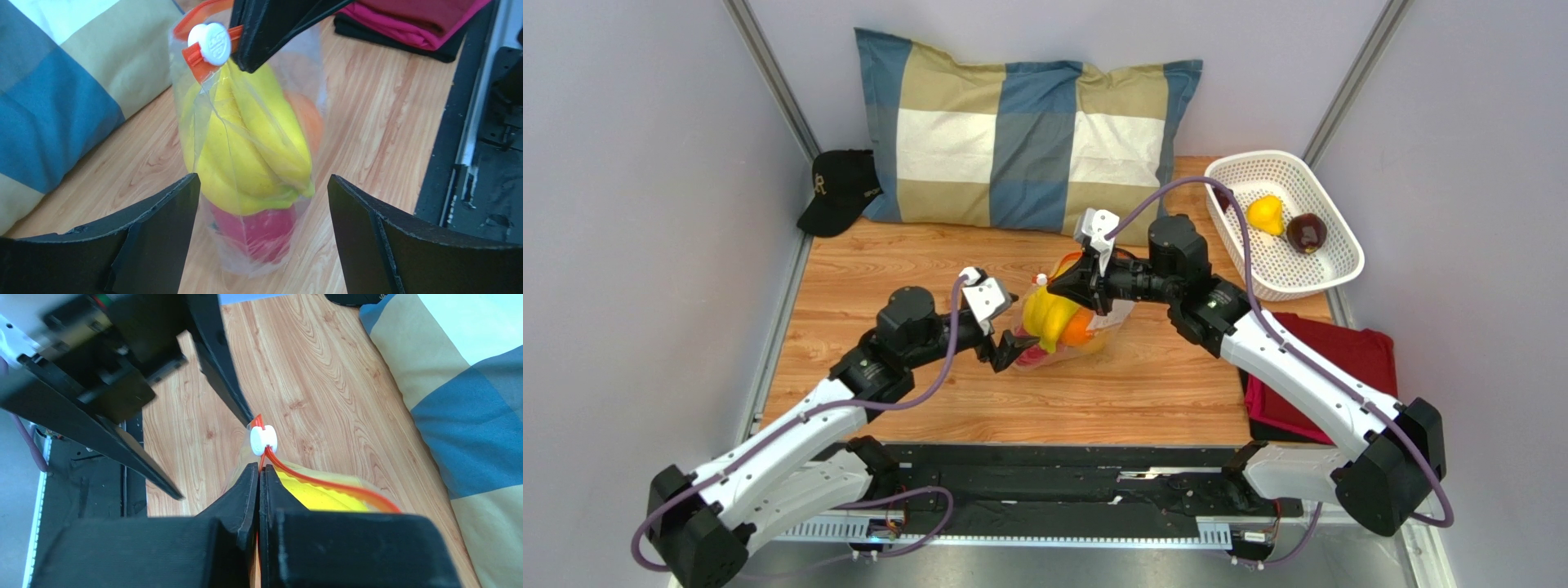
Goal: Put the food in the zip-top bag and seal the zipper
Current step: Zip the zipper food storage bag at the center of the board.
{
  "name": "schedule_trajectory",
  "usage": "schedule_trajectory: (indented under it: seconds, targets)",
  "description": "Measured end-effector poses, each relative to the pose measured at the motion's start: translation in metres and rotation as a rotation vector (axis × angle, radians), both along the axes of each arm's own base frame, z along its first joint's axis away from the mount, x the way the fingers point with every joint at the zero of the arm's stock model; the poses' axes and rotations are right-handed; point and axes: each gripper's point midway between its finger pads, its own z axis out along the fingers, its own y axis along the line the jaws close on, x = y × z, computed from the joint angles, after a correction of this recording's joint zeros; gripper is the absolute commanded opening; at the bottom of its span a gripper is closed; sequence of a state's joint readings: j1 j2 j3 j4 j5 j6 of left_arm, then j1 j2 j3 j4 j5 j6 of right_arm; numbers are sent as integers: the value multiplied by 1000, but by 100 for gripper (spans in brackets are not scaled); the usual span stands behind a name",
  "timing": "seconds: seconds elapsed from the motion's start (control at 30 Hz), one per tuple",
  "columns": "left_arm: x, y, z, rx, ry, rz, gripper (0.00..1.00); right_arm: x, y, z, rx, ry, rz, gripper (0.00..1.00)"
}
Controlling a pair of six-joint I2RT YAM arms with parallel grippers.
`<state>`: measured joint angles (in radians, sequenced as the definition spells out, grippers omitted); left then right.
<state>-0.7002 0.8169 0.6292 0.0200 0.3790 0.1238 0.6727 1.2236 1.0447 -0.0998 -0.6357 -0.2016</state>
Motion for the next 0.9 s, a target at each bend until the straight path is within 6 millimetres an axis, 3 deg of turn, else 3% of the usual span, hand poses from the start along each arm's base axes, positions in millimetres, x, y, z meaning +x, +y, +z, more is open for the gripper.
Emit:
schedule_trajectory:
  seconds: [0.13,0.4,0.57,0.73,0.8,0.9]
  targets:
    - [16,-5,-11,24,4,33,81,-3,4,4,16,7,4,0]
    - [35,6,-1,-2,-18,67,80,-7,5,-1,17,11,29,0]
    - [23,9,18,-27,-52,-13,80,-8,6,-2,23,5,39,0]
    - [17,-2,17,-41,-23,-84,79,-11,9,-4,24,3,48,0]
    - [23,-7,12,-38,7,-84,75,-13,10,-5,24,3,52,0]
    - [29,-12,4,-38,43,-80,61,-15,11,-7,22,5,59,0]
